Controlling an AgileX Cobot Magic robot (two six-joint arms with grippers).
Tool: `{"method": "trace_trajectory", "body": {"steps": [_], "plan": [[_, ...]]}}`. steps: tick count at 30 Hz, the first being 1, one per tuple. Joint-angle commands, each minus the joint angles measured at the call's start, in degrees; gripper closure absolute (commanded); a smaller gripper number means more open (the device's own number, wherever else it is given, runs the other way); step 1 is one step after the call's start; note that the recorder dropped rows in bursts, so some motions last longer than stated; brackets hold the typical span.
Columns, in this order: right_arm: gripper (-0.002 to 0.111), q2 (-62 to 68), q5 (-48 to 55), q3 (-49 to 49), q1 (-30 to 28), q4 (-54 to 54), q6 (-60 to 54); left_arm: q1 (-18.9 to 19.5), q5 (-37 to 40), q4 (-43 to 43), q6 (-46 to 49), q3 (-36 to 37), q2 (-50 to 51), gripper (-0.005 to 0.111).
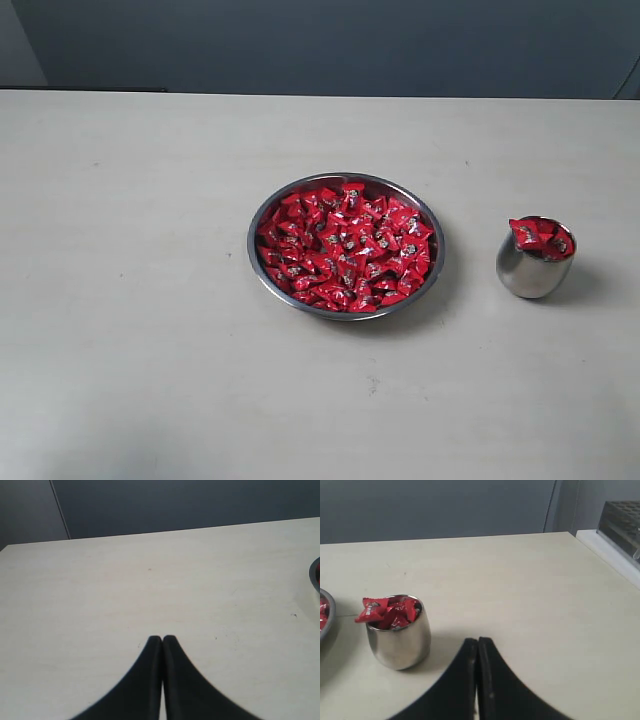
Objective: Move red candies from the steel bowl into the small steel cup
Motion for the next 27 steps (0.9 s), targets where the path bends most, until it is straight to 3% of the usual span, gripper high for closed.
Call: {"method": "trace_trajectory", "body": {"steps": [1,27], "plan": [[0.109,-0.3,-0.4,0.3,-0.3,-0.3,-0.3,0.0,-0.5,0.1,-0.1,0.1,-0.3,0.106],[0.109,-0.3,-0.4,0.3,-0.3,1.1,-0.3,0.0,-0.5,0.1,-0.1,0.1,-0.3,0.106]]}}
